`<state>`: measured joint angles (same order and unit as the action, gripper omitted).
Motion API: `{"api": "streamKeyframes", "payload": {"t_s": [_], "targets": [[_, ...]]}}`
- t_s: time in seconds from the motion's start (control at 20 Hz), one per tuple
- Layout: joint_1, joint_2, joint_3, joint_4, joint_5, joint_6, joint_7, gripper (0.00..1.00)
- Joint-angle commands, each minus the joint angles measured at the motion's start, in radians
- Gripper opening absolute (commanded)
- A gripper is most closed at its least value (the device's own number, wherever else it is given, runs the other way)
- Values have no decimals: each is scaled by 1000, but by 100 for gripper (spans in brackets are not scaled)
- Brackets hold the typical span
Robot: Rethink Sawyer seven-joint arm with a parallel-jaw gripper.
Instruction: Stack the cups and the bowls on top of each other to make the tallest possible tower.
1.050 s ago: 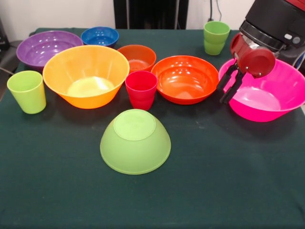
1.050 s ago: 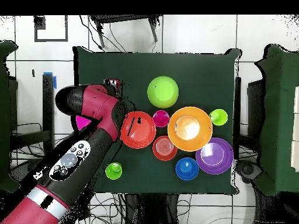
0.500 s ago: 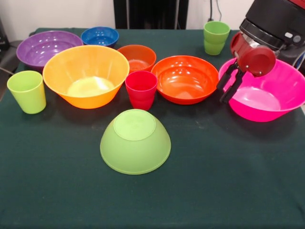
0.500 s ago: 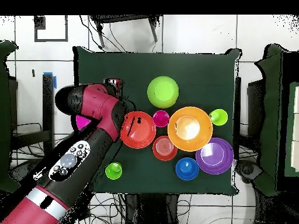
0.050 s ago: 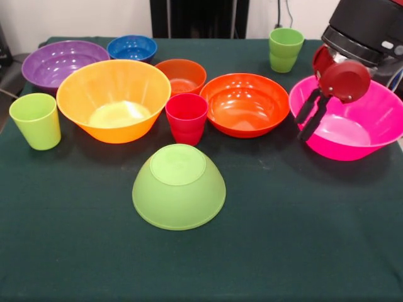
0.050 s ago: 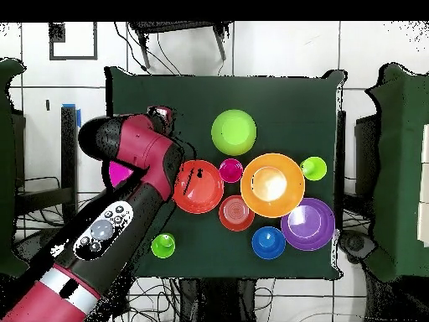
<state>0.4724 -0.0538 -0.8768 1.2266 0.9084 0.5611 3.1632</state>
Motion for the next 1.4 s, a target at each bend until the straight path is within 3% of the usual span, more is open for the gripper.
{"api": "streamKeyframes", "payload": {"t_s": [0.05,0.8,1.2,1.4], "targets": [[-14,105,78,-124,47,150,423,100],[-36,156,50,-260,21,270,520,100],[-24,131,61,-225,13,277,482,100],[-27,116,64,-194,-12,252,411,100]]}}
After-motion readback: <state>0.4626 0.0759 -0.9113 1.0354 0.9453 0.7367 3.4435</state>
